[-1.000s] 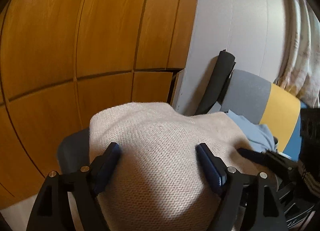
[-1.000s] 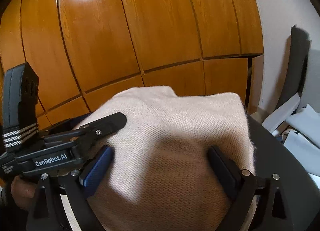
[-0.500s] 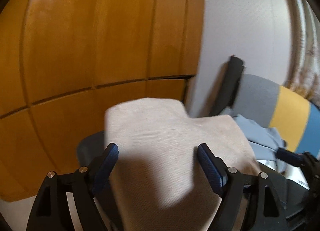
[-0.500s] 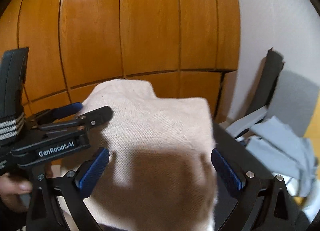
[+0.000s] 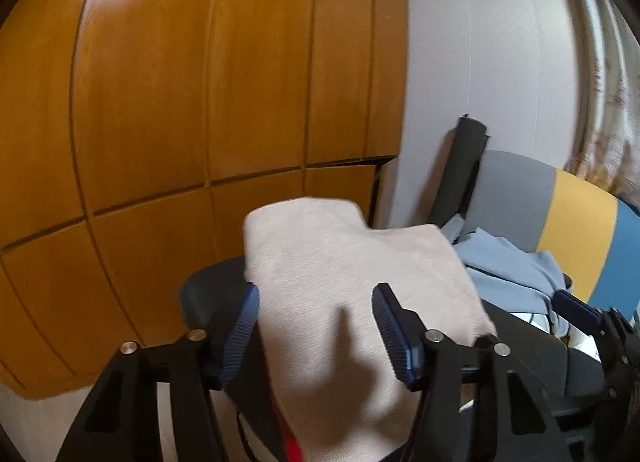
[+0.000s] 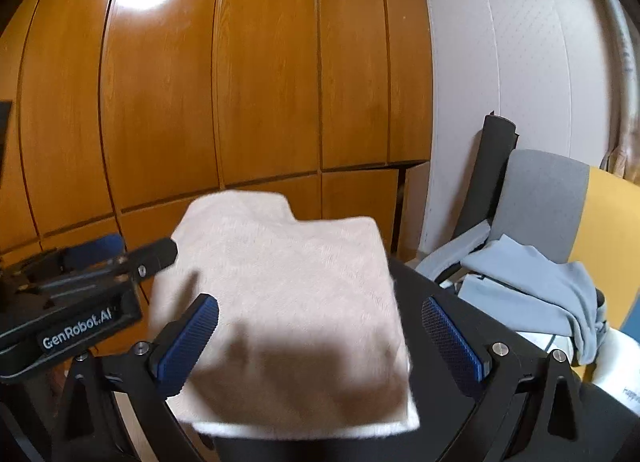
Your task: Fold clothes
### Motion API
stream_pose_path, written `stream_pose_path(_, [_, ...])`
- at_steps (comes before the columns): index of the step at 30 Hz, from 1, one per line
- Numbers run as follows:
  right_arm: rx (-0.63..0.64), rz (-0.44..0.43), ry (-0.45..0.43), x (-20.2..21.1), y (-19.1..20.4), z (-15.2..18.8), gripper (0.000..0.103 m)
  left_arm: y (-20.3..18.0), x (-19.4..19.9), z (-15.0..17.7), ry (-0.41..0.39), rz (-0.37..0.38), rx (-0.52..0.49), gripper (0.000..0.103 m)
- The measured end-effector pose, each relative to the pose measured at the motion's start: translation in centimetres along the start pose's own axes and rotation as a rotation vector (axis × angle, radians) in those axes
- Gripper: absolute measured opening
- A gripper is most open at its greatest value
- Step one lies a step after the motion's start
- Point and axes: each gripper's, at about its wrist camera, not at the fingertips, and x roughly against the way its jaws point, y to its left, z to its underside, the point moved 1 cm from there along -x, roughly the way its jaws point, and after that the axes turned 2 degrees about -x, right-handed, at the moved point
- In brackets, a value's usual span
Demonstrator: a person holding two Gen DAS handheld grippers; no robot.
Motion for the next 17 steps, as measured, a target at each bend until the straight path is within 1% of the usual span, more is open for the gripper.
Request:
stream_pose_path(2, [0.014,0.000,0.003,0.2,0.4,0.3,0.103,0.9,0.2,0.3,0.012,0.023,0.045,0.059])
stream_pose_path(4, [0.029,0.002,0.008,0.2,0.8,0.6,0.103,1.4,0.2,0.7,0.025,0.026,0.058,0.060])
stream_pose_path(7, [0.042,-0.002,0.027,-0.1,1.3,1.1,0.103,1.2,-0.2,1.0,0.028,-0.011,0.043,0.059])
stream_pose_path(11, [0.032,-0.009,0.048,-0.7,1.6,1.5,0.103,0.8,-0.3,1.5,0.010,-0.067,0.021,0.058])
stream_pose_path(12, [0.026,-0.009,0.056,-0.9,1.7,1.7,0.103,0.7,-0.2,1.7,0.003,-0.074,0.013,0.056])
stream_pose_path(15, [0.006,-0.009,0.063,-1.0,1.5,1.9,0.103,0.4,0.3,2.3,-0.006,-0.093,-0.013,0.055])
stream_pose_path(17, [-0.004,0.000,0.059,-0.8,1.4,1.9,0.103,0.3,0.3,2.4,0.005,-0.105,-0.020,0.055])
